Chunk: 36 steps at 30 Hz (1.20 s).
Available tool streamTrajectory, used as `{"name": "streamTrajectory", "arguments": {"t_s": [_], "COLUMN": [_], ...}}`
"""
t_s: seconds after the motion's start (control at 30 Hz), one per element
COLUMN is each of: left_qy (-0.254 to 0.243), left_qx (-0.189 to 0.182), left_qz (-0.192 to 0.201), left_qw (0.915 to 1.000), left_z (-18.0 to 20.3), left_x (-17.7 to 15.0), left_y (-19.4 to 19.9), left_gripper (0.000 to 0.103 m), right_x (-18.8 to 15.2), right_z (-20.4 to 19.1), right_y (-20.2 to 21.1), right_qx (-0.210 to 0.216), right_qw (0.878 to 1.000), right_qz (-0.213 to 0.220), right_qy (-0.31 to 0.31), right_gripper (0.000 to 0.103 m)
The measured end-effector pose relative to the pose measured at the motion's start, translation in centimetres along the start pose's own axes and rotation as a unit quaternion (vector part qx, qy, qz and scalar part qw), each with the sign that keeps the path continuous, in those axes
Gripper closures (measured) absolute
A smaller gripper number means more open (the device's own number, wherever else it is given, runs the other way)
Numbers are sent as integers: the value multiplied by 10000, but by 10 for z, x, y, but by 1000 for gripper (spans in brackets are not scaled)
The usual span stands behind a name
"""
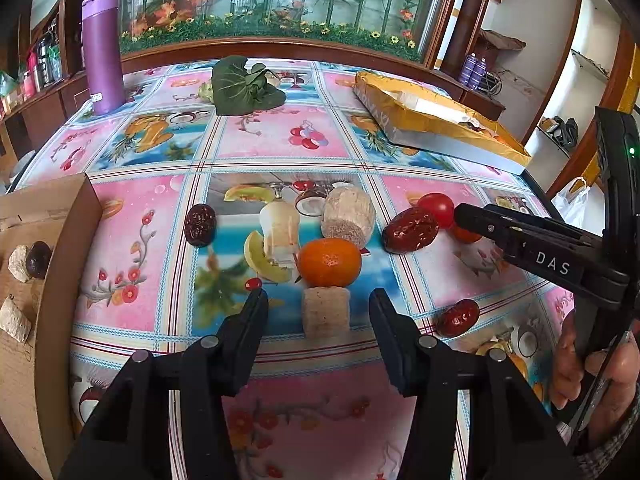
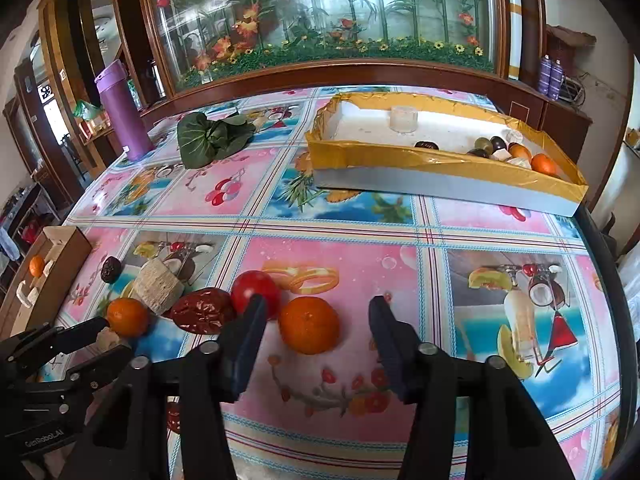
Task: Organize fruits
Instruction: 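Grasp a beige cube with the left tool while the right grasps an orange, then carry the beige cube and orange into the cardboard tray and open both tools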
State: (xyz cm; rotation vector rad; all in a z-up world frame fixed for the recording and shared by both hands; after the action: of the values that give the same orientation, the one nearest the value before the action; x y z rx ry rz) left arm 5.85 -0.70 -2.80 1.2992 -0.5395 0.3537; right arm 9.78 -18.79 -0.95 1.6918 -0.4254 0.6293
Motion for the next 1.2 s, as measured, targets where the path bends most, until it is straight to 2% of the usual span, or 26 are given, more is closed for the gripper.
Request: {"name": "streamTrajectory", "arguments": {"t_s": [0.07, 0.1, 0.17, 0.23, 0.53, 0.77, 0.9, 1.03, 1.13, 1.2], "left_qy": [93, 159, 316, 411, 561, 576, 616, 810, 953, 1078], "left_qx": [-119, -175, -295, -453, -671, -652, -596, -941, -1134, -1132], "left_qz": [34, 53, 79, 69, 95, 127, 145, 172, 387, 544], "left_qw": [9999, 9997, 9990, 9981, 9961, 9961, 9962, 9921, 9882, 9862], "left_z": [-3, -5, -11, -13, -16, -17, -19, -25, -41, -58], "left_x": [0, 0, 0, 0, 0, 0, -1, -12, -16, -19], "left_y": [1, 2, 2, 1, 2, 3, 10, 43, 82, 105], "left_gripper": [54, 59, 73, 79, 79, 79, 79, 79, 79, 79], "right_x": [-1, -2, -5, -7, -11, -7, -6, -7, -8, -7], "right_z": [-2, -3, -6, -10, -11, -4, -1, -7, -21, -39], "right_y": [0, 0, 0, 0, 4, 14, 21, 31, 46, 57], "right_qx": [18, 11, 33, -72, -244, -323, -193, -130, -38, 58], "right_qw": [10000, 9999, 9998, 9995, 9994, 9993, 9993, 9991, 9991, 9990], "right_qz": [-34, -62, -125, -112, -39, 176, 281, 326, 374, 432], "right_qy": [43, 82, 166, 276, 221, 37, -144, -223, -189, -71], "right_gripper": [62, 66, 69, 69, 71, 71, 71, 71, 71, 71]}}
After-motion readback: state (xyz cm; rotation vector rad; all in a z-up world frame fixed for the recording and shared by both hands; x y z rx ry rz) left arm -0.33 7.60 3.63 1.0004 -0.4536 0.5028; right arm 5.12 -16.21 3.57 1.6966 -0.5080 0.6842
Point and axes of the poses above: each gripper's, at about its wrist camera, not at the fingertips, and y roughly against the way its jaws point, z to its right, x to its top, the point moved 5 cm from there along -y, roughly the way its jaws point, and after that the axes turned 5 degrees about -z, right-handed, at the moved point
